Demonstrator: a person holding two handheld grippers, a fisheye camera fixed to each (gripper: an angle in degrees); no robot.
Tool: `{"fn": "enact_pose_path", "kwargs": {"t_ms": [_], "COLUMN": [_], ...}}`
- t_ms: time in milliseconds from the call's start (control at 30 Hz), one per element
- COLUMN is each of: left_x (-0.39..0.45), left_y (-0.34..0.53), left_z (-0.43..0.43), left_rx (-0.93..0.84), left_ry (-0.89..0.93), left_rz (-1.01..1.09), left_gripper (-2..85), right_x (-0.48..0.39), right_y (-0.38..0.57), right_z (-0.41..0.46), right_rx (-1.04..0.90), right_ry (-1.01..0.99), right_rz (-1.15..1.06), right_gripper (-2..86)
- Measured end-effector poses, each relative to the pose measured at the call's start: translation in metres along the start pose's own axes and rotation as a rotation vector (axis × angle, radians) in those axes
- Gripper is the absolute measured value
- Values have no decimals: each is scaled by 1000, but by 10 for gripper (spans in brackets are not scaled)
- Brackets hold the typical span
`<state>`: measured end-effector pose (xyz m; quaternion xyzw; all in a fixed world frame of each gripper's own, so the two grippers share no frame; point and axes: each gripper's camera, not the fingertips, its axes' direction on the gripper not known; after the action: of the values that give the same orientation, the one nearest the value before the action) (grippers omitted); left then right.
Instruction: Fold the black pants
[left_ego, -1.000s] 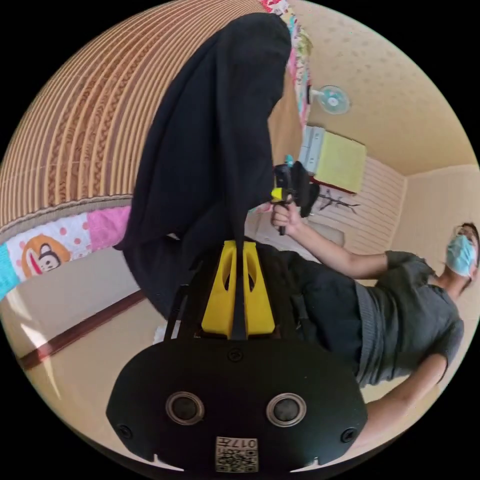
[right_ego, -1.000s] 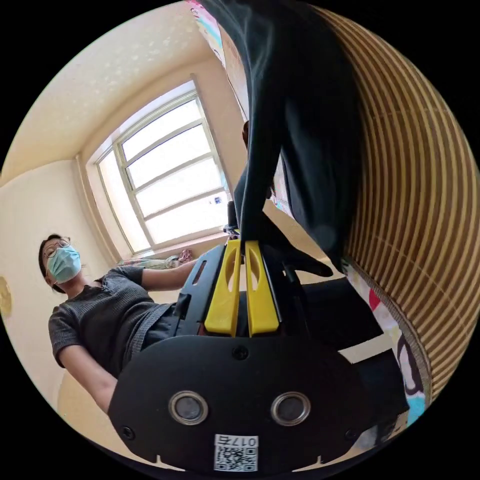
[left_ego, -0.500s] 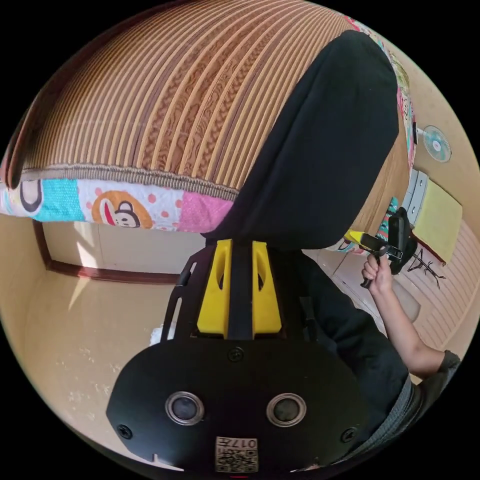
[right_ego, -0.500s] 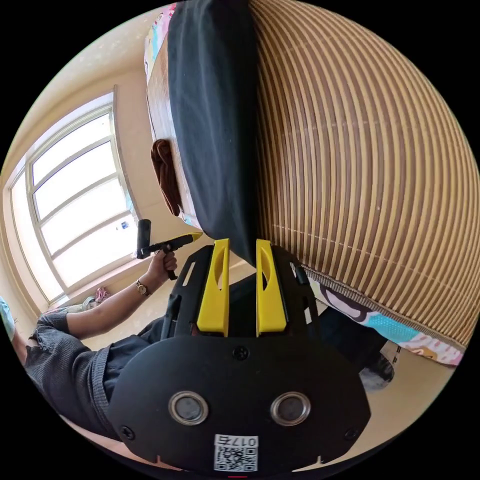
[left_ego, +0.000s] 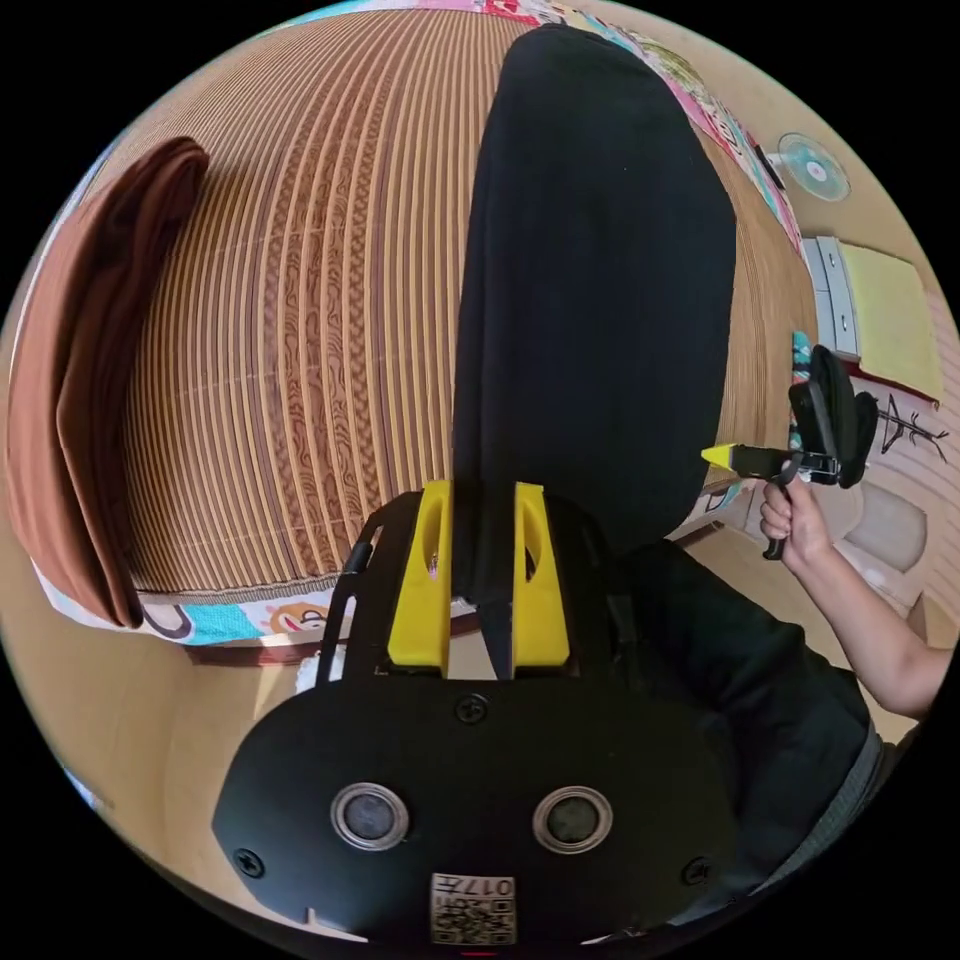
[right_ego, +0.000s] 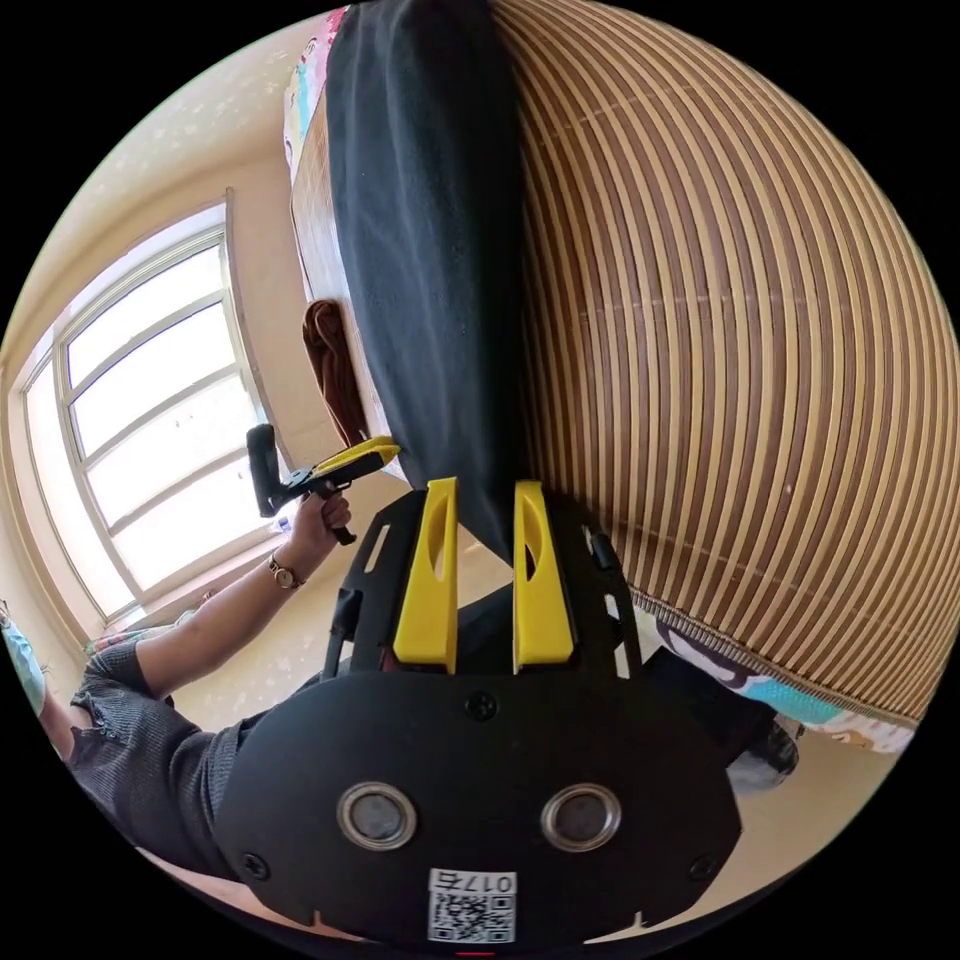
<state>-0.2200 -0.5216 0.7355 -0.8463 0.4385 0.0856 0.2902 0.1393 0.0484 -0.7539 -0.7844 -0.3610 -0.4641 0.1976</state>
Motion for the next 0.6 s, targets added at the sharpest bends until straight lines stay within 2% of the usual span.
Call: {"fn": "enact_pose_path", "kwargs": {"t_ms": [133,233,333,400,500,600], "left_x": [21,45,73,80,74,71], "left_y": [22,32,55,70,71,70], "left_z": [25,32,32,32,55,72], "left_rx": [23,17,89,147,110,88], "left_ry": [-16,-109,-189,-131,34,-50], "left_rz": [-39,-111,-148,-168,-208,-263], "left_gripper": [106,104,87,78,72,42], "right_x": [2,-1,-4,-4,1,1], "right_y": [9,14,13,10,-1,-12], "right_z": [25,28,22,20,20,19], "right_rx": [-74,-69,-63,-63,-82,-111], "right_ry": [24,38,47,29,22,21], "right_rz": [38,58,65,67,72,53], "right_gripper": [54,47,43,39,32,31]}}
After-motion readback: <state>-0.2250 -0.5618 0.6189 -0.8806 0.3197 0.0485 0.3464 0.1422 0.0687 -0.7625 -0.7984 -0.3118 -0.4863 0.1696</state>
